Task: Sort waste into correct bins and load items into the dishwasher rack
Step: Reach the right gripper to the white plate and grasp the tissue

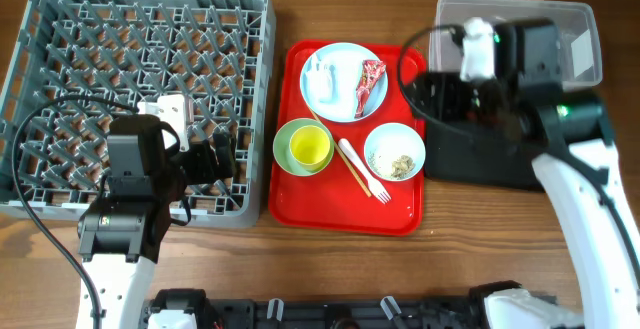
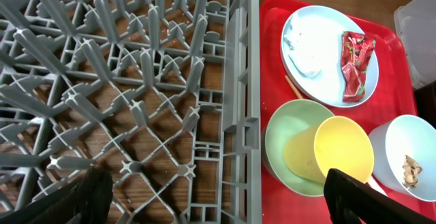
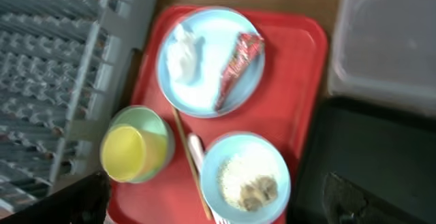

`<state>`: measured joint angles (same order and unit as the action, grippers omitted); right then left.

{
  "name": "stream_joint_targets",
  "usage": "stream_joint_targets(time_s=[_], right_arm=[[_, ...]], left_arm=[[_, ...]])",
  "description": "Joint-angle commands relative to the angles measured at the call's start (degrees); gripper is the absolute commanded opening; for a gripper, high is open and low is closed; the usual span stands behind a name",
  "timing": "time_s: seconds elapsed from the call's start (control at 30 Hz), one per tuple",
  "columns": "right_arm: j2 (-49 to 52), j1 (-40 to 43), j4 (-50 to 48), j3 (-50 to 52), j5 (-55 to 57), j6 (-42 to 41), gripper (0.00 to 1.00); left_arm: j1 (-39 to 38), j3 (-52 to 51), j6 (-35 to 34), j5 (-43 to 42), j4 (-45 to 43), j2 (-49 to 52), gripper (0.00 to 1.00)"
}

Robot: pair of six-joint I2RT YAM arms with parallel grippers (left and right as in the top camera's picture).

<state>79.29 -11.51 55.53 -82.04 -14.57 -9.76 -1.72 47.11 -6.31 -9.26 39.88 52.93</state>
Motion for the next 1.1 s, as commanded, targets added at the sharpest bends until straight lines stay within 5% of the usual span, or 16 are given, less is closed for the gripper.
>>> stream_joint_targets(time_s=[0.0,0.27,0.4,0.67,1.07], right_arm=[[8.1,-4.4,0.5,-9.0,0.4,0.8,1.0],[23.8,-14.5,-8.9,-14.8,12.0,-1.0,1.0],[31.6,-17.7,-12.4,-14.8,12.7,-1.9,0.88],[42.3,-18.7,-15.3,-14.8,13.8,-11.4,0.84],[48.2,-19.3,-17.4,-14.8,13.2,-17.3,0.5]], left_arm=[[0.2,1.2,-0.1,0.3,-0.2,0.0,1.0],[0.2,1.2,-0.1,0.3,-0.2,0.0,1.0],[0.2,1.2,-0.1,0.3,-0.1,0.0,1.0],[0.2,1.2,-0.1,0.3,-0.1,0.0,1.0],[0.2,1.2,-0.1,0.3,0.3,1.2,1.0]])
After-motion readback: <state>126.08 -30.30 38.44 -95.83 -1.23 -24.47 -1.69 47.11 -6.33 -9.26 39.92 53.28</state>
